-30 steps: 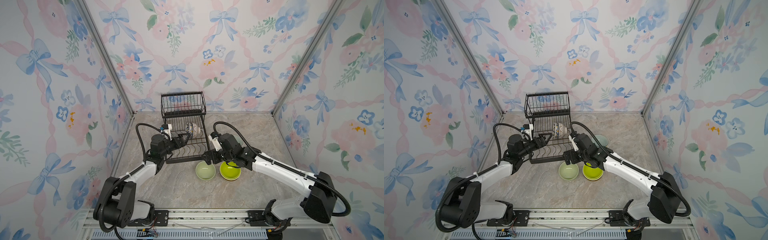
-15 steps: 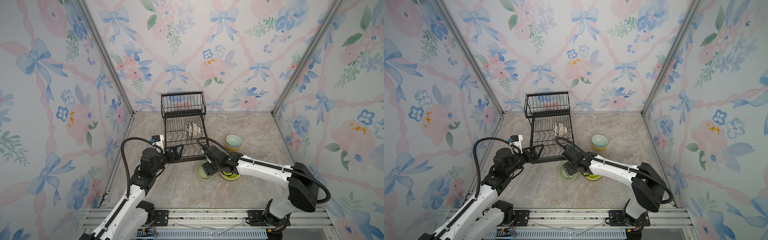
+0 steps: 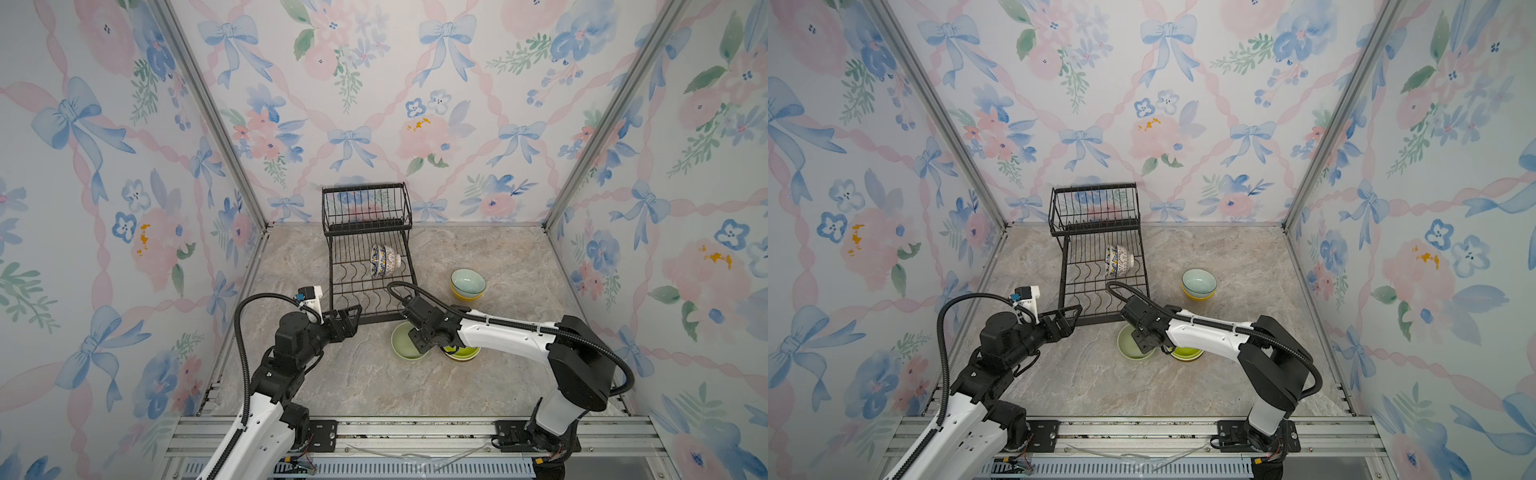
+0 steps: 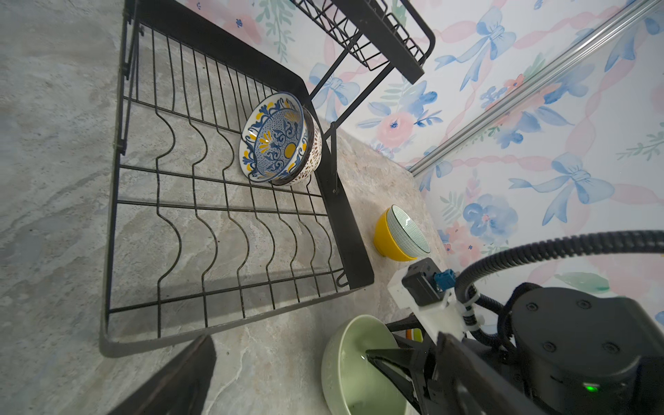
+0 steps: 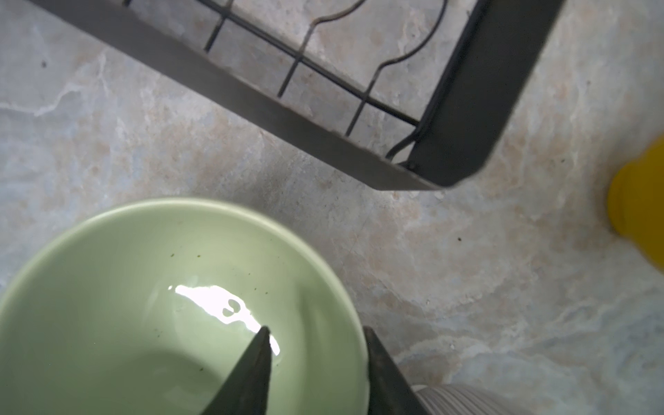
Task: Load bowls into a dish rack
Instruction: Pick up the bowl from the center of the table.
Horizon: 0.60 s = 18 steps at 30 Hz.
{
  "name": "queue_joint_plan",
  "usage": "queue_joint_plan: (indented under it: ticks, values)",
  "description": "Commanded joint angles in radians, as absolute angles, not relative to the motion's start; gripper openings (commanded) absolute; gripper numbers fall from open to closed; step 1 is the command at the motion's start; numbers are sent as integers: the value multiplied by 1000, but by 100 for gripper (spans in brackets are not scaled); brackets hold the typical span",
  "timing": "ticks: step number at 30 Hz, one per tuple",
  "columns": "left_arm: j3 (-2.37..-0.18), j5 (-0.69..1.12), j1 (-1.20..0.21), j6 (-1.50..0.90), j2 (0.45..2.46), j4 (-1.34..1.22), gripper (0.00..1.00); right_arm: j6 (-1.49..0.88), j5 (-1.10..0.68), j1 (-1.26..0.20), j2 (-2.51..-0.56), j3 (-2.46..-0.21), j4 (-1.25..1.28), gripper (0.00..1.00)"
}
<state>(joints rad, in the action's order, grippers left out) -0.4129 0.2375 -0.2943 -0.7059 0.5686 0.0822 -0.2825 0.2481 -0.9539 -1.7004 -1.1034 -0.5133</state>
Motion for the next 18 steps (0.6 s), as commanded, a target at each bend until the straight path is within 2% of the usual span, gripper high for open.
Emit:
queue_joint_plan:
  ticks: [1,5,18]
  values:
    - [-416,222,-298,-680,548,120,98,-293,232,-946,-1704,-1134,-525,30]
    - [-423,216,-299,-678,552,137,98,-295,206,-949,-1707,-1153,-528,23]
    - [-456,178,-298,-668,545,185,98,-324,64,-977,-1803,-1280,-498,11]
